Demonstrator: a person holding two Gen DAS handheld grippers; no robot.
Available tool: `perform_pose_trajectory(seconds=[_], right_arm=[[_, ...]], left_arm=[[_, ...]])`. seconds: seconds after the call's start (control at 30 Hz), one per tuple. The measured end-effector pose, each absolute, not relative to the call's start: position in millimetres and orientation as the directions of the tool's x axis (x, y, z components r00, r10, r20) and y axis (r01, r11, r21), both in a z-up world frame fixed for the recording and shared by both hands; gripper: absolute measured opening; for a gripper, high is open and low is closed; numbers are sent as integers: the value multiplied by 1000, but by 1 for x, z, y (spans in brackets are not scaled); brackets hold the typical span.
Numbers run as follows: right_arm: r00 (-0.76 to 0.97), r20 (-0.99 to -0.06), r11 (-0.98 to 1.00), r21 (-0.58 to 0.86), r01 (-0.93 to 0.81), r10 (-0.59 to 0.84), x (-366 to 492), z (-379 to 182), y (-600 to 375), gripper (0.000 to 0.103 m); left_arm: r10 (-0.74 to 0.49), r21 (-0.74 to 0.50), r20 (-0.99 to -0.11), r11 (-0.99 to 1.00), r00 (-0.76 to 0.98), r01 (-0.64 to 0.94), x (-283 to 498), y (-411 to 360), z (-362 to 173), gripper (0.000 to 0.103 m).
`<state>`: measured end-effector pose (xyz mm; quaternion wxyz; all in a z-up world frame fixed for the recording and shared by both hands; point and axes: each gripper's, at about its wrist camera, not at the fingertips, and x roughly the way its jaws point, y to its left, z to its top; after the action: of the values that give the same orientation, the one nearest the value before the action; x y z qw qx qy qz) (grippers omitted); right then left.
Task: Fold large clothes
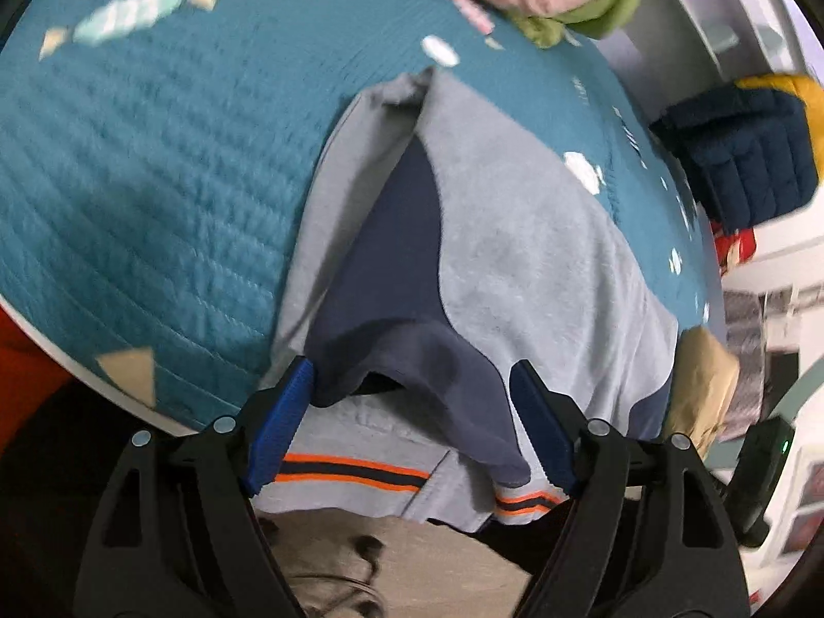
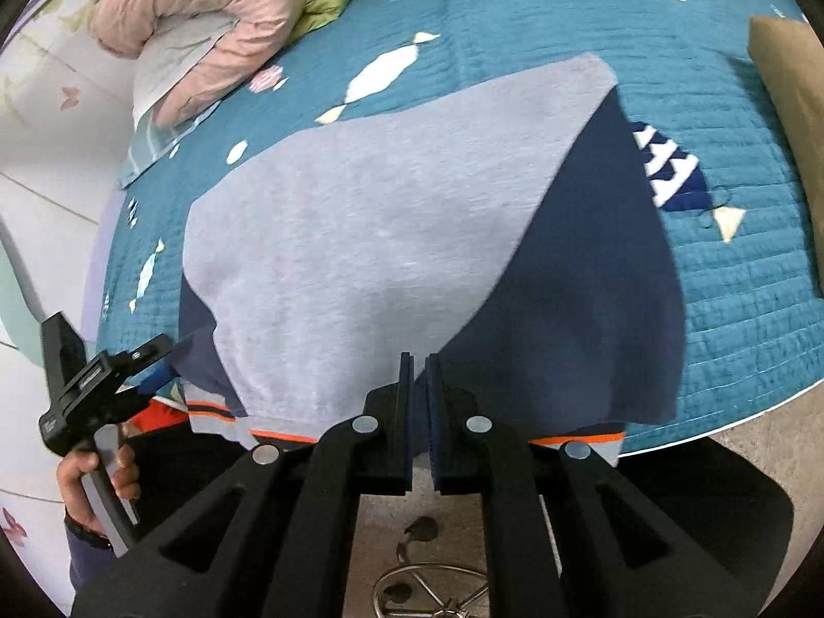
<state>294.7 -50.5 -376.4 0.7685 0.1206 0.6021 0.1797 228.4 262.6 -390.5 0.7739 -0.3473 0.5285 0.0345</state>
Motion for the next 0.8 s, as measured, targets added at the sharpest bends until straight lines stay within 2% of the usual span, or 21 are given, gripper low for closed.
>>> perform_pose_trajectory(seconds=[0.1,0.13,0.2,0.23,0.3,0.33,0.4,0.63,0.73,0.8], right_arm=[[192,-886,906,403,-128,421,292,-381,-50,8],[189,-887,907,403,-127,421,290,-382,-50,8],[182,-888,906,406,-122,423,289,-383,-50,9],[181,-887,904,409,-123,426,288,-382,-50,9],[181,-885,902,412,-128,429,286,-381,-49,9],[183,-883,901,414,-131,433,286,-381,-48,9],[179,-883,900,417,-126,434,286,-381,-47,10],[174,-876,891,426,-159,450,287,-378,-39,11],[184,-872,889,432,-151,455,293,-377,-38,11],[208,-862,886,439,-150,463,302,-374,-34,11]], left_arm=[[-307,-511,-837,737,454,-443,232,263,-394,77],[-305,-505,-843,735,444,-453,234,263,-395,68],[-305,-495,-850,738,429,-459,235,263,-395,57],[-297,-481,-858,750,419,-453,235,263,-397,45],[-287,-467,-867,754,408,-462,233,266,-400,34],[-292,-476,-861,750,416,-459,231,267,-401,25],[-283,-481,-853,753,439,-449,225,269,-398,17],[-198,-425,-842,817,502,-390,198,256,-361,12],[-140,-351,-870,850,474,-393,189,257,-364,10],[-164,-373,-875,829,456,-417,184,266,-378,10]])
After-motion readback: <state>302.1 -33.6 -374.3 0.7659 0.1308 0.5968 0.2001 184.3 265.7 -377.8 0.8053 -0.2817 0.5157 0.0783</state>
